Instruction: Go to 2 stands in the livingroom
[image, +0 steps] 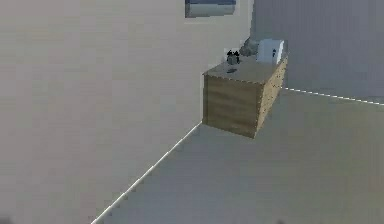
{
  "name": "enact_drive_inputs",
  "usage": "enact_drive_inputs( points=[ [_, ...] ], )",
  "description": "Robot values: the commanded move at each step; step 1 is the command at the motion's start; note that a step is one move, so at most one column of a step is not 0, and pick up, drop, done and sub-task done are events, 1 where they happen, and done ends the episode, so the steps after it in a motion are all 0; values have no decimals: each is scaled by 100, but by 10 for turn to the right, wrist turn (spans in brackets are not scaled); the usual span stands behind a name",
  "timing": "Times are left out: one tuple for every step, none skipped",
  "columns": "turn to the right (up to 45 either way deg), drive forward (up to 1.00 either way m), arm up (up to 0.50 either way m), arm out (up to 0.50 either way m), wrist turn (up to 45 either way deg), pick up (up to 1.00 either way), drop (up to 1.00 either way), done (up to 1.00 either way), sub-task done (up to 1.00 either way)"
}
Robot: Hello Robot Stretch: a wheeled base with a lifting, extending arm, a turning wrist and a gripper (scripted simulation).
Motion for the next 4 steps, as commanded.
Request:
enact_drive_inputs(
  points=[
    [270, 0, 0, 0, 0, 0, 0, 0, 0],
    [0, 100, 0, 0, 0, 0, 0, 0, 0],
    [450, 0, 0, 0, 0, 0, 0, 0, 0],
    [30, 0, 0, 0, 0, 0, 0, 0, 0]
  ],
)
